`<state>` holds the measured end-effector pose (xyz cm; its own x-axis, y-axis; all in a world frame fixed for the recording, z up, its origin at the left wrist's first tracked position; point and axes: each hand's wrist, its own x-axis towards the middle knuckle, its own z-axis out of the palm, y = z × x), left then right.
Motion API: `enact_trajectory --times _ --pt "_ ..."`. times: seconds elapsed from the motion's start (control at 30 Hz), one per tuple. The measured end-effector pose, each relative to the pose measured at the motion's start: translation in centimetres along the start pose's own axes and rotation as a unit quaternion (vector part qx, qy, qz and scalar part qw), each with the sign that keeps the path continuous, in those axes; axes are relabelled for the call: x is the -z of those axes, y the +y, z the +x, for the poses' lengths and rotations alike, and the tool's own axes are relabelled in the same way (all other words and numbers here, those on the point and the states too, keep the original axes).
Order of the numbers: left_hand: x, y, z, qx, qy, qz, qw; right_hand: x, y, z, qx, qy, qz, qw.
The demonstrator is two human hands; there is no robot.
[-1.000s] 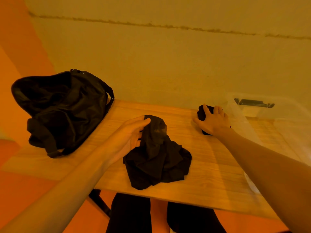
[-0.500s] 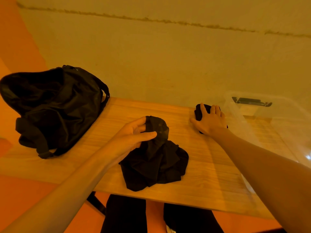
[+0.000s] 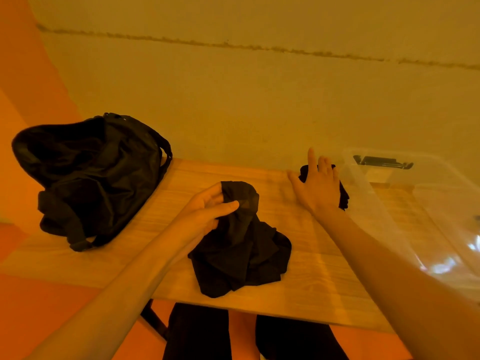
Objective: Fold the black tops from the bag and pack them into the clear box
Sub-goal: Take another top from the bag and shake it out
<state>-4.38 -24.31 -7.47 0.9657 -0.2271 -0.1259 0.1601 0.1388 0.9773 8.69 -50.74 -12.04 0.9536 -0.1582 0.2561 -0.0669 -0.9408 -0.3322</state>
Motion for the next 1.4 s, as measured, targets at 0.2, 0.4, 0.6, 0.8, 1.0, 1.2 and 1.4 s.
enact_trajectory --times 0.2,0.4,0.6,0.8,1.0,1.2,1.4 --pt "0.1 1.3 -1.3 -0.025 0.033 -0.013 0.999 0.4 -3.9 -12.1 -0.046 -0.057 0.216 0.974" --pt "0.2 1.7 -2.0 -0.038 0.108 -0.045 0.992 1.1 -5.9 -16.9 -0.068 -0.115 0.163 0.978" --pt "-0.4 1.0 -3.6 -0.018 0.092 -0.042 0.995 0.4 -7.0 -16.8 -0.018 -0.188 0.04 0.981" --pt "0.7 1.1 -4.3 -0.02 0.121 -0.041 0.992 0.8 -4.7 -15.6 -0.062 -0.146 0.196 0.968" --pt "1.3 2.2 -4.0 -0.071 0.103 -0.051 0.991 2.8 -4.7 -14.9 -0.161 -0.11 0.361 0.912" --pt "2.3 5.1 -4.1 -0.128 0.142 -0.039 0.981 7.3 -5.2 -11.1 -0.271 -0.161 0.779 0.542" --pt "3.7 16.2 -2.2 -0.198 0.176 -0.083 0.961 18.3 -9.0 -3.6 -0.163 -0.167 0.76 0.606"
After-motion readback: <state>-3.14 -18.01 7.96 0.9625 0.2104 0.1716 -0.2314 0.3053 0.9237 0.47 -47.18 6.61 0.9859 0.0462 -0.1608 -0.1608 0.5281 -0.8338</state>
